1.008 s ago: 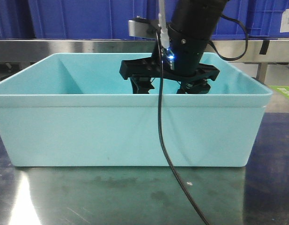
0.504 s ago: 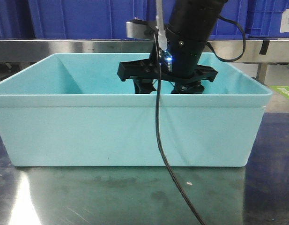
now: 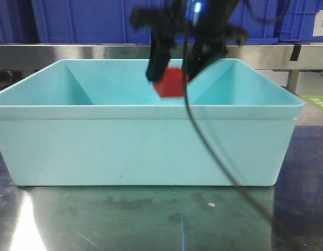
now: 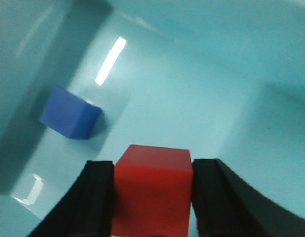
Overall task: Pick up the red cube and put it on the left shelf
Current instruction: 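Raise the red cube out of the light-blue bin with the right gripper, then drive the base away from the table holding the red cube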
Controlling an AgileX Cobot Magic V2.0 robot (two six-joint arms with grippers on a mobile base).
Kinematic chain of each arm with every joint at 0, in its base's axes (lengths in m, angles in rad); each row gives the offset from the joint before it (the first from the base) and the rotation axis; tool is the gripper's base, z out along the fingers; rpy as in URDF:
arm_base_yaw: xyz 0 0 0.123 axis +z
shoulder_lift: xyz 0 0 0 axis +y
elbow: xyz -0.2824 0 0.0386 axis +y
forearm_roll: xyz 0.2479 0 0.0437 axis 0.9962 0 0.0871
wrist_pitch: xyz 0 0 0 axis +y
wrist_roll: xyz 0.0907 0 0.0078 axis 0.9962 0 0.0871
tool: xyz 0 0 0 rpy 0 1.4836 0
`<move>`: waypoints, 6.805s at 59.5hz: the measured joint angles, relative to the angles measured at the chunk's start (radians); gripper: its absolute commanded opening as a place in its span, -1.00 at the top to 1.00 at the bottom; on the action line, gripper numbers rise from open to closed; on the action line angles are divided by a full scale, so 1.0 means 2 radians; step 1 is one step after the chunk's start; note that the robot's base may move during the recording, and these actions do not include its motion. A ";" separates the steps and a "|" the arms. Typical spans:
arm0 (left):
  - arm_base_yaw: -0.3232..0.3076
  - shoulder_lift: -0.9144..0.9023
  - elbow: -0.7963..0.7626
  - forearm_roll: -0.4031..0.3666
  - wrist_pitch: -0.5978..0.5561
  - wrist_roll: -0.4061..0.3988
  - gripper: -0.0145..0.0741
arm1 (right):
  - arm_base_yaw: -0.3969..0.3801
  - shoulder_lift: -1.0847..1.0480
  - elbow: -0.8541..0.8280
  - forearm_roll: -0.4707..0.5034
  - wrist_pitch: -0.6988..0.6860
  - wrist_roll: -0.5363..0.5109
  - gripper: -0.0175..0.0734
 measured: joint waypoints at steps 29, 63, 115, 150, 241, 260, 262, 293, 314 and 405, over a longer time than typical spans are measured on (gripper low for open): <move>0.000 0.000 0.000 0.000 0.000 0.000 0.44 | 0.000 -0.215 0.016 -0.025 -0.057 0.000 0.49; 0.000 0.000 0.000 0.000 0.000 0.000 0.44 | -0.046 -0.460 0.239 -0.050 -0.106 0.000 0.49; 0.000 0.000 0.000 0.000 0.000 0.000 0.44 | -0.046 -0.618 0.383 -0.050 -0.128 0.000 0.49; 0.000 0.000 0.000 0.000 0.000 0.000 0.44 | -0.046 -0.618 0.383 -0.050 -0.126 0.000 0.49; 0.000 0.000 0.000 0.000 0.000 0.000 0.44 | -0.046 -0.618 0.383 -0.050 -0.120 0.000 0.49; 0.000 0.000 0.000 0.000 0.000 0.000 0.44 | -0.046 -0.618 0.383 -0.050 -0.119 0.000 0.49; 0.000 0.000 0.000 0.000 0.000 0.000 0.44 | -0.046 -0.618 0.383 -0.050 -0.119 0.000 0.49; 0.000 0.000 0.000 0.000 0.000 0.000 0.44 | -0.046 -0.618 0.383 -0.050 -0.119 0.000 0.49; 0.000 0.000 0.000 0.000 0.000 0.000 0.44 | -0.046 -0.618 0.383 -0.050 -0.119 0.000 0.49; 0.000 0.000 0.000 0.000 0.000 0.000 0.44 | -0.046 -0.618 0.383 -0.050 -0.119 0.000 0.49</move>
